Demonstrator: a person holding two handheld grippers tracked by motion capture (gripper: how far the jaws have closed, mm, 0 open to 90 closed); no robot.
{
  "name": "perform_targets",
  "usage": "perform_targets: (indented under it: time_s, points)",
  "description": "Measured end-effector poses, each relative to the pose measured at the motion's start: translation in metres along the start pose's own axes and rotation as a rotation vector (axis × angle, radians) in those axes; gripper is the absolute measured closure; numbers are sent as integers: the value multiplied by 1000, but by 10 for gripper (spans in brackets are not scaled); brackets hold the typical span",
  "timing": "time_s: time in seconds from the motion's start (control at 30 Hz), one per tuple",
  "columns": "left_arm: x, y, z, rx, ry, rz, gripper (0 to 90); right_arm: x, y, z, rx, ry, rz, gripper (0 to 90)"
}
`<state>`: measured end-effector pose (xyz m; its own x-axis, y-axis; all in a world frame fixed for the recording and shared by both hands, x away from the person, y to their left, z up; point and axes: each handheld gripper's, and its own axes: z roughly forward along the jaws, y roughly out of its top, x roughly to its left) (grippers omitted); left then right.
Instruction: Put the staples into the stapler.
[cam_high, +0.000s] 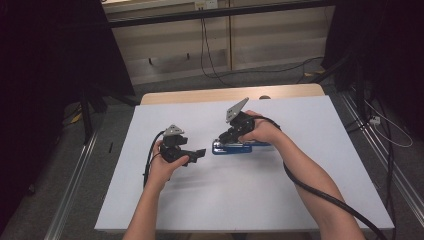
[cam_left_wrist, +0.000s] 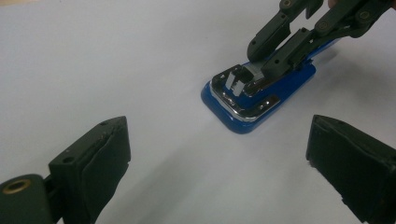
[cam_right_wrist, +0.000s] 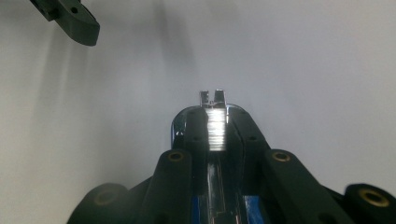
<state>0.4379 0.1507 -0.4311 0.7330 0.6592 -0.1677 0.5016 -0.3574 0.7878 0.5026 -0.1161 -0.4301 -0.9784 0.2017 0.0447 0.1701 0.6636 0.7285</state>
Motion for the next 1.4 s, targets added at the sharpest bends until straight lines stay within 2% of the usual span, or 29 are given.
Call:
perform_targets:
  time_s: [0.4,0.6,0.67,1.03,1.2,1.3,1.4]
  points:
    - [-1,0,0,-7,0,-3,65,-2,1,1,-3,12,-2,797]
    - [0,1,-1,-11,8,9,66,-2,1,2,-7,18,-3,797]
    - [-1,0,-1,-13,3,-4,66,-2,1,2,-3,18,-5,797]
    - [-1,0,0,-3,3,0,66,-3,4,5,-4,22,-9,793]
    - [0,0,0,-10,1,-3,66,-2,5,7,-9,22,-4,747]
    - [0,0,-1,-5,4,2,66,-1,4,8,7,11,-11,713]
    - [0,0,0,-6,3,2,66,0,2,5,-28,4,10,683]
